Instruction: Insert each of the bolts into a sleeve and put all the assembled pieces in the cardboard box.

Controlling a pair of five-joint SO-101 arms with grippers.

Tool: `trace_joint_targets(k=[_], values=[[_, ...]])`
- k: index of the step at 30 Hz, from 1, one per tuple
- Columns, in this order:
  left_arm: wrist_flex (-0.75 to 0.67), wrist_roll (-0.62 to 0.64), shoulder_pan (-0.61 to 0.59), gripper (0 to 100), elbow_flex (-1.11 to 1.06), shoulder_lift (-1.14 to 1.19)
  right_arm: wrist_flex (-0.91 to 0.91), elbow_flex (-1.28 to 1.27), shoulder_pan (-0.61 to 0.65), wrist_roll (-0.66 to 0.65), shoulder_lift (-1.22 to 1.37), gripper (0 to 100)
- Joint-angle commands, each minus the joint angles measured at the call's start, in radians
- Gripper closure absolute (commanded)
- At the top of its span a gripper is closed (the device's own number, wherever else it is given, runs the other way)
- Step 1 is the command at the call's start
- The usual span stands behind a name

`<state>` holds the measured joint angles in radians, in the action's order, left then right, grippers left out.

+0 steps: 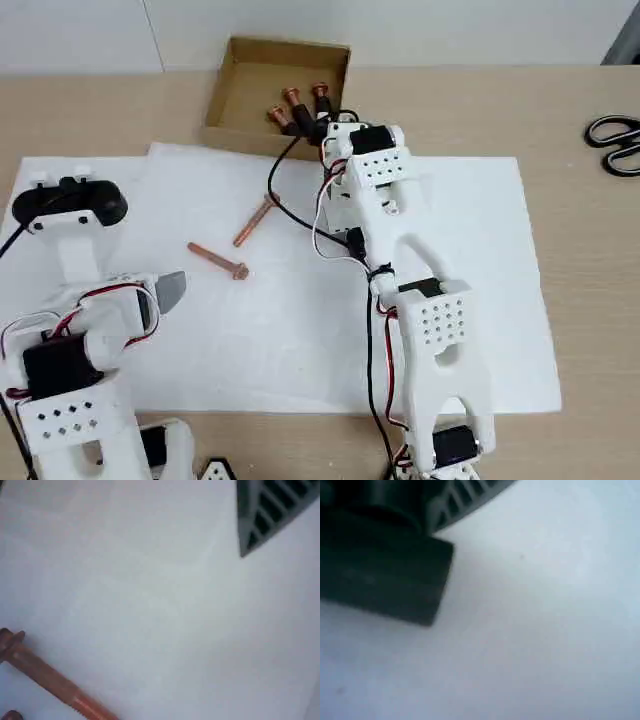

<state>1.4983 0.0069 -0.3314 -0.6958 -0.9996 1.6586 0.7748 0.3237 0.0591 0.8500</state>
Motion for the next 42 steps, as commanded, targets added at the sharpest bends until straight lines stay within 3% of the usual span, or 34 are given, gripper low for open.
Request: trace_joint_targets(k=[1,7,13,20,26,35,42], values=[[0.006,0.005,-0.005,69,0.013,-0.015,0.022,0.005,0.007,0.002,-0.077,99.5],[0.063,-0.002,-0.002,69,0.073,0.011,0.024,-0.012,0.005,0.0,-0.302,99.5],[0.097,-0.083,-0.002,69,0.249,0.272,0.019,-0.146,0.002,-0.006,-0.524,99.5],[0.094,-0.221,0.17,69,0.553,0.735,0.016,-0.233,-0.001,-0.219,-0.657,99.5],[0.054,-0.319,0.321,69,0.858,1.154,0.016,-0.265,-0.082,-0.222,-0.676,99.5],[0.06,-0.325,0.334,70,1.438,1.717,0.018,-0.265,-0.174,-0.224,-0.677,99.5],[0.172,-0.325,0.371,79,1.862,2.015,0.015,-0.265,-0.168,-0.224,-0.676,99.5]])
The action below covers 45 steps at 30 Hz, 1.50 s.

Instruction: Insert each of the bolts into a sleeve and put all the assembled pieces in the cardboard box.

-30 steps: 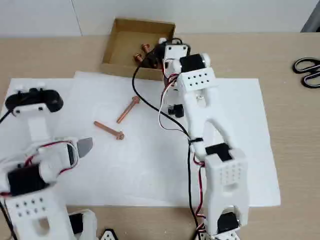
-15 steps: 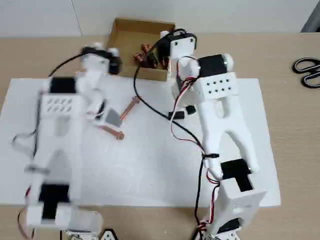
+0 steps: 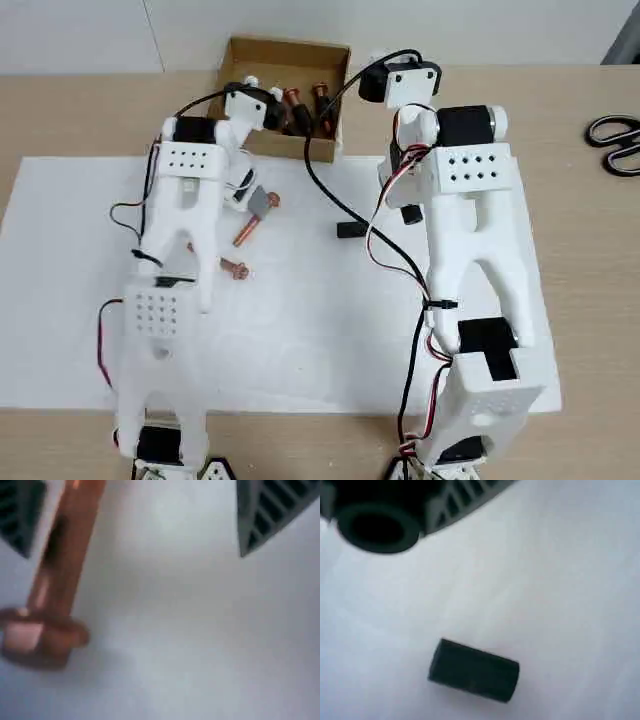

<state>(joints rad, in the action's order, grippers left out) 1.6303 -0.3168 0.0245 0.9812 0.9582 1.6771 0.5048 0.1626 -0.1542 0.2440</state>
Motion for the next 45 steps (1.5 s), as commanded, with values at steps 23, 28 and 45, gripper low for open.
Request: trace_joint_targets(k=[23,28,45], values=[[0.118,0.054,0.06,99,0.404,0.219,-0.002,0.005,-0.012,-0.011,-0.07,99.5],[0.123,0.14,0.057,99,0.401,0.083,-0.002,0.005,-0.012,-0.011,-0.071,99.5],[0.124,0.299,0.138,99,0.031,-0.687,0.004,-0.084,-0.005,-0.009,-0.581,99.5]])
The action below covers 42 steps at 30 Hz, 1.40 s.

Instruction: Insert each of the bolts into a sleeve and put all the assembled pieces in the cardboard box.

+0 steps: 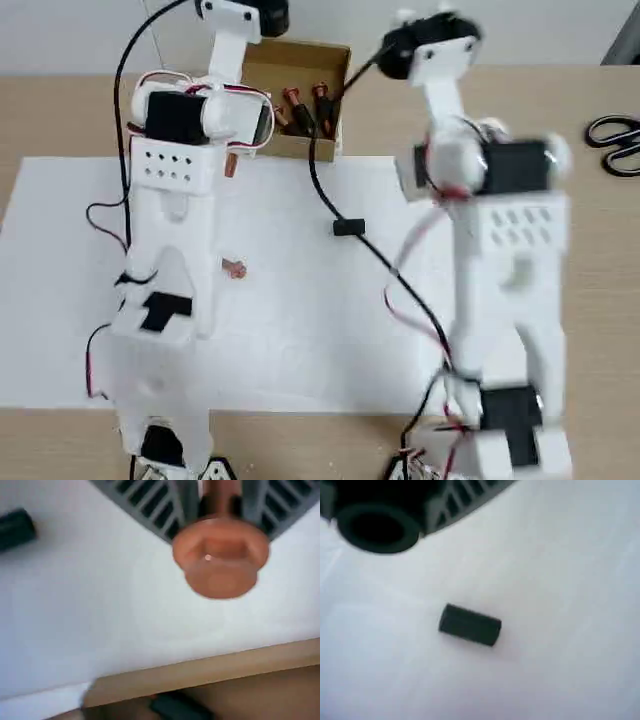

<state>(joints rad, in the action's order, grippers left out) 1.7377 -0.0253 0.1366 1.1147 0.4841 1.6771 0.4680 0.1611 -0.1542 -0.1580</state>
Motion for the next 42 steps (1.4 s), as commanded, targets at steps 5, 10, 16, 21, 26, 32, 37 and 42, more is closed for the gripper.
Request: trace_joint_targets(k=[5,10,16,21,26,32,37,42], values=[[0.014,0.008,0.087,99,-0.383,-0.5,-0.004,-0.356,-0.004,-0.008,-0.461,99.5],[-0.044,0.034,0.098,99,-0.628,-0.68,-0.17,-0.724,-0.005,-0.008,-0.685,99.5],[-0.18,0.298,0.104,99,-0.819,-0.772,-0.524,-1.131,0.081,0.0,-0.888,99.5],[-0.132,0.327,0.127,99,-0.891,-0.81,-0.667,-1.418,0.153,0.0,-1.055,99.5],[-0.081,0.327,0.204,99,-0.94,-0.838,-0.705,-1.623,0.211,0.043,-1.28,99.5],[-0.249,0.456,0.23,99,-1.076,-0.873,-0.705,-1.791,0.225,0.195,-1.603,99.5],[-0.364,0.476,0.255,99,-1.165,-0.899,-0.705,-1.85,0.225,0.203,-1.639,99.5],[-0.506,0.502,0.341,99,-1.264,-0.902,-0.705,-1.858,0.228,0.206,-1.629,99.5]])
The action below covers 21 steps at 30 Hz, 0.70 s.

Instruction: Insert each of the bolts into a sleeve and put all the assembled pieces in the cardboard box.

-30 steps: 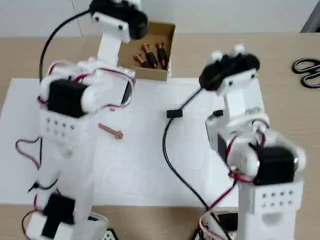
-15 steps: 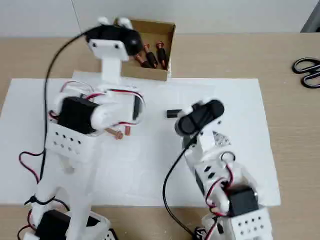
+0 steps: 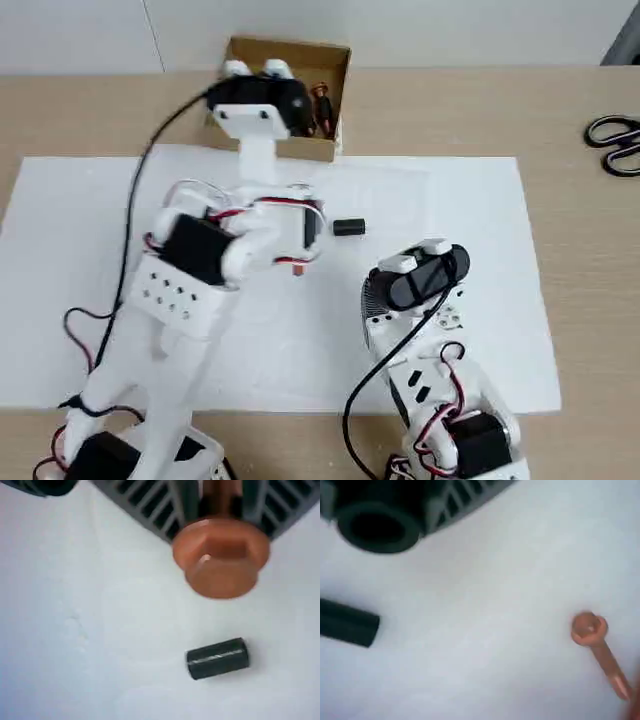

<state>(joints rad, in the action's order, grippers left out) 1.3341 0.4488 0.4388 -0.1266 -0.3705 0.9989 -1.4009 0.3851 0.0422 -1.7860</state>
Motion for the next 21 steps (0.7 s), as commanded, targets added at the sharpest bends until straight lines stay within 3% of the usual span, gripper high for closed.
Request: trace_joint_targets(k=[1,8,14,21], values=[[-0.135,0.049,0.046,99,-0.035,-0.048,-0.027,0.012,0.004,0.009,-0.001,99.5],[-0.245,0.135,0.041,99,-0.045,-0.074,-0.035,0.014,0.004,0.069,-0.001,99.5],[-0.269,0.094,0.04,99,-0.127,-0.356,-0.062,0.008,0.018,0.115,-0.001,99.5],[-0.663,0.032,0.049,99,-0.565,-0.568,-0.099,-0.006,0.101,0.115,0.005,99.5]])
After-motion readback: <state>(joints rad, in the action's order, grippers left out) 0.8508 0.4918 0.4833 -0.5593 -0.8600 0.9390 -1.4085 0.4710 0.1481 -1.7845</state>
